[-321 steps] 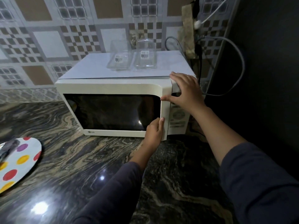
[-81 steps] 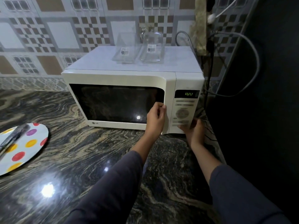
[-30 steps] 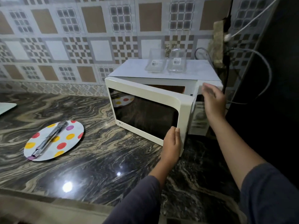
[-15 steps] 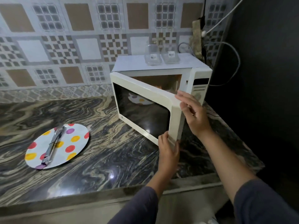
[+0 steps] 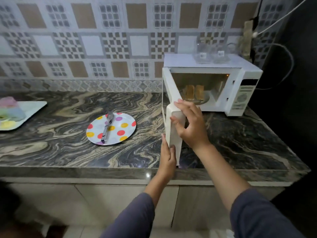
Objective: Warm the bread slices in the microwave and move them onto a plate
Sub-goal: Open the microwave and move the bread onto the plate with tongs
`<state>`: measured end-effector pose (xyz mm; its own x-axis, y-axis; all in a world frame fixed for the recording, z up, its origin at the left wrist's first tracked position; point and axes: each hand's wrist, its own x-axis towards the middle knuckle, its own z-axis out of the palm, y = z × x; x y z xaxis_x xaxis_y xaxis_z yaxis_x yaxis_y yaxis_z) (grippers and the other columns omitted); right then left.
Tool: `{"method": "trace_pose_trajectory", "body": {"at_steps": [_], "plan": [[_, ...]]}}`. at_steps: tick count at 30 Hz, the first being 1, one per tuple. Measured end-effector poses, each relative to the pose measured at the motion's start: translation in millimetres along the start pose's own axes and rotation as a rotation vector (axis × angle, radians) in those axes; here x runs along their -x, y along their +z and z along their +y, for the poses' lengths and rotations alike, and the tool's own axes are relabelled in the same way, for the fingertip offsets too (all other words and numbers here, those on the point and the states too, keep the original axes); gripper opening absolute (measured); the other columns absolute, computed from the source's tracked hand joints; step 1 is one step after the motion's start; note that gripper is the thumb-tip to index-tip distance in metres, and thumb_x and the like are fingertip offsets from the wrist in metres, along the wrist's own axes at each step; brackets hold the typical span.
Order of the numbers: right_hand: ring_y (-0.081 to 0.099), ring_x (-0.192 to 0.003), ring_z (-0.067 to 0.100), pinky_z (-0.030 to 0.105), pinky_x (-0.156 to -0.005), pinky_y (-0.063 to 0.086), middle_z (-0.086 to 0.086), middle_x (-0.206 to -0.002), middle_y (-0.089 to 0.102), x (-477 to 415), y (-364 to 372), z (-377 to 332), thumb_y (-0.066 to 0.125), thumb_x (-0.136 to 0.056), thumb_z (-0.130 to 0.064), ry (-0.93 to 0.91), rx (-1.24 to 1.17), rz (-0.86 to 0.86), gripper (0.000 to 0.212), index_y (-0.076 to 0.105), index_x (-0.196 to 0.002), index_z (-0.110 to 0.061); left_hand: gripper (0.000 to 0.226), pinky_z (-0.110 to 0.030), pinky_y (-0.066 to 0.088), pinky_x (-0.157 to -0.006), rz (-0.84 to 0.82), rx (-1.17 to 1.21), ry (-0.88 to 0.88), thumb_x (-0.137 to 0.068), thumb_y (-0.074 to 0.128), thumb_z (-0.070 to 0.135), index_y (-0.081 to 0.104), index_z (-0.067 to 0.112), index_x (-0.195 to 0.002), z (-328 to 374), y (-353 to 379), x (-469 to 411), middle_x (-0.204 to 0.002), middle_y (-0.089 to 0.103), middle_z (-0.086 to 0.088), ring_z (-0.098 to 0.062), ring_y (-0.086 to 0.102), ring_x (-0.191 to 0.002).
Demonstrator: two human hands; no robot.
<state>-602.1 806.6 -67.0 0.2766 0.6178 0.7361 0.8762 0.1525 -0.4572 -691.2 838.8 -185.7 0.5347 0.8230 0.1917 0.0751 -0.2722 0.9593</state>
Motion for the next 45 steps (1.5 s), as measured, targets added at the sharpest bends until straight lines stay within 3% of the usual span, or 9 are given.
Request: {"method": "trace_pose_trajectory", "body": {"at_steps": [3, 10, 15, 18, 21, 28, 31, 37, 45], "plan": [[0.055, -0.114, 0.029, 0.012, -0.098, 0.024, 0.007, -0.118, 0.06, -4, 23, -19, 0.057, -0.085, -0.034, 0.01, 0.041, -0.042, 0.041, 0.062, -0.119, -0.011, 0.057, -0.008, 0.006, -0.107, 0.022, 0.013, -0.076, -0.102, 0.026, 0.026, -0.007, 0.021, -0.149, 1, -28, 5, -0.143, 0.0, 0.023, 0.009, 0.0, -0.132], [0.048, -0.111, 0.028, 0.016, -0.082, 0.029, 0.004, -0.119, 0.057, -15, 67, -65, 0.064, -0.083, -0.023, 0.04, 0.167, -0.072, 0.041, 0.059, -0.122, -0.012, 0.055, -0.031, 0.011, -0.12, 0.004, -0.015, -0.131, -0.101, 0.025, 0.036, 0.002, 0.025, -0.15, -14, -88, -3, -0.158, 0.008, 0.009, -0.005, 0.008, -0.145], [0.042, -0.11, 0.022, 0.022, -0.076, 0.04, 0.003, -0.121, 0.057, -13, 88, -77, 0.058, -0.079, -0.025, 0.127, 0.21, 0.087, 0.041, 0.06, -0.118, -0.015, 0.035, 0.007, 0.025, -0.087, -0.122, 0.005, -0.053, -0.101, 0.032, 0.018, 0.022, 0.037, -0.13, -18, -116, -11, -0.122, 0.03, 0.036, 0.038, 0.028, -0.105], [0.048, -0.11, 0.026, 0.022, -0.081, 0.041, 0.004, -0.123, 0.056, -10, 94, -82, 0.052, -0.078, -0.029, 0.163, 0.23, 0.131, 0.044, 0.059, -0.119, -0.015, 0.028, -0.009, 0.039, -0.09, -0.16, 0.02, -0.058, -0.098, 0.036, 0.029, 0.032, 0.039, -0.124, -24, -123, -14, -0.117, 0.045, 0.026, 0.022, 0.045, -0.105], [0.049, -0.113, 0.025, 0.023, -0.087, 0.041, 0.007, -0.122, 0.056, -10, 96, -90, 0.052, -0.078, -0.026, 0.192, 0.244, 0.161, 0.045, 0.06, -0.12, -0.012, 0.04, -0.042, 0.046, -0.098, -0.208, 0.038, -0.061, -0.093, 0.038, 0.043, 0.037, 0.035, -0.132, -28, -129, -16, -0.126, 0.053, 0.004, -0.015, 0.052, -0.117], [0.052, -0.114, 0.02, 0.032, -0.1, 0.034, 0.002, -0.116, 0.065, -36, 83, -127, 0.05, -0.071, -0.021, 0.182, 0.41, -0.03, 0.045, 0.065, -0.113, -0.01, 0.048, -0.037, 0.033, -0.111, -0.434, -0.058, 0.003, -0.098, 0.036, 0.03, 0.032, 0.021, -0.145, -28, -166, -30, -0.148, 0.039, 0.001, -0.015, 0.036, -0.136], [0.054, -0.113, 0.02, 0.032, -0.1, 0.037, 0.004, -0.115, 0.065, -50, 101, -145, 0.05, -0.076, -0.019, 0.168, 0.366, -0.047, 0.042, 0.065, -0.114, -0.009, 0.046, -0.032, 0.024, -0.116, -0.391, -0.103, -0.051, -0.1, 0.038, 0.024, 0.031, 0.013, -0.144, -33, -193, -45, -0.15, 0.033, -0.001, -0.014, 0.029, -0.14], [0.048, -0.119, 0.021, 0.029, -0.101, 0.035, 0.006, -0.125, 0.058, -71, 181, -149, 0.054, -0.085, -0.011, 0.25, 0.189, -0.245, 0.039, 0.057, -0.124, -0.01, 0.037, -0.03, 0.033, -0.107, -0.138, -0.189, -0.118, -0.099, 0.042, 0.02, 0.047, 0.009, -0.133, -61, -274, -85, -0.137, 0.049, -0.004, -0.018, 0.043, -0.13], [0.046, -0.12, 0.031, 0.03, -0.096, 0.038, 0.017, -0.131, 0.047, -53, 286, -53, 0.056, -0.085, -0.014, 0.76, 0.146, -0.492, 0.044, 0.051, -0.127, -0.006, 0.04, -0.035, 0.029, -0.101, 0.179, -0.399, -0.236, -0.089, 0.042, 0.015, 0.054, -0.005, -0.122, -112, -359, -133, -0.126, 0.054, -0.024, -0.036, 0.046, -0.121]]}}
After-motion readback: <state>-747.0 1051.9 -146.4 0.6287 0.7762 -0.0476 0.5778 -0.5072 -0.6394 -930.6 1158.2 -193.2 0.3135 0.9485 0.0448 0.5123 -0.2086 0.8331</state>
